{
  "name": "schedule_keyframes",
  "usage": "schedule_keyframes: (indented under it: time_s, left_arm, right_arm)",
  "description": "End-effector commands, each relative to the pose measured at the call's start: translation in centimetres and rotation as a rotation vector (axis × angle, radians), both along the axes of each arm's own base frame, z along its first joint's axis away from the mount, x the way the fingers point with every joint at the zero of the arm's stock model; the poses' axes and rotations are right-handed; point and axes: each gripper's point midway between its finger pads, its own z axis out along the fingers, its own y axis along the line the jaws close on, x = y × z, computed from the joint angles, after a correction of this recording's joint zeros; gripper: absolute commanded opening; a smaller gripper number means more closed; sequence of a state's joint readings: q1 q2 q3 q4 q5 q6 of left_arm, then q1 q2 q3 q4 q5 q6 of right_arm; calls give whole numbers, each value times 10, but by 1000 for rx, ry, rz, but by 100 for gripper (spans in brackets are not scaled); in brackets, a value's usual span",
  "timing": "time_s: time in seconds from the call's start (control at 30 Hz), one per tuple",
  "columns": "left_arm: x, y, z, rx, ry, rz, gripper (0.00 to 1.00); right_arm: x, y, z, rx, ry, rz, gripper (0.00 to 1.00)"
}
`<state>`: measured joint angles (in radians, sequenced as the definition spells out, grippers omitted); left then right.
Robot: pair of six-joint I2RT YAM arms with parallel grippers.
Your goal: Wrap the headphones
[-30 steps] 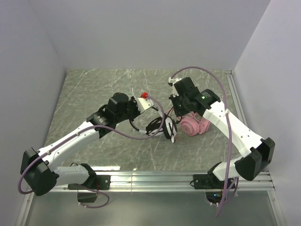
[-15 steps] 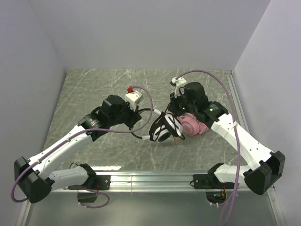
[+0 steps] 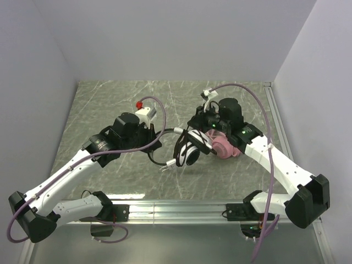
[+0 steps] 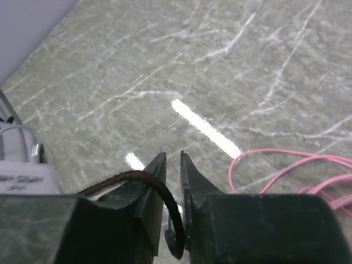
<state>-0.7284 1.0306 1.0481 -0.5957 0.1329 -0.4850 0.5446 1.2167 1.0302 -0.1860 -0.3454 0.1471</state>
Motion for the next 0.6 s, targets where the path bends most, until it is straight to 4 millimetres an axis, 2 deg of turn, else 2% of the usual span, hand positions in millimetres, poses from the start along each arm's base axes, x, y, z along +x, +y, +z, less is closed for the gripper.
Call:
schedule_keyframes:
  time_s: [0.0, 0.13, 0.17, 0.2, 0.4, 0.57]
  left_arm:
    - [-7, -32, 116, -336, -144, -72, 0]
    - [-3, -35, 114, -327, -116, -55, 0]
    - [-1, -35, 115, -326, -114, -46, 0]
    - [-1, -36, 116, -324, -109, -46, 0]
    - [6, -34, 123, -314, -107, -1, 0]
    - [14, -28, 128, -300, -114, 53, 0]
  right_arm:
    - [11, 3, 4, 45, -40, -18, 24]
    - [9, 6, -2, 58, -38, -5, 27]
    - [8, 7, -4, 62, -33, 5, 33]
    - [6, 8, -5, 68, -31, 10, 35]
    - [0, 14, -13, 102, -19, 50, 38]
    - [-4, 17, -24, 116, 2, 68, 48]
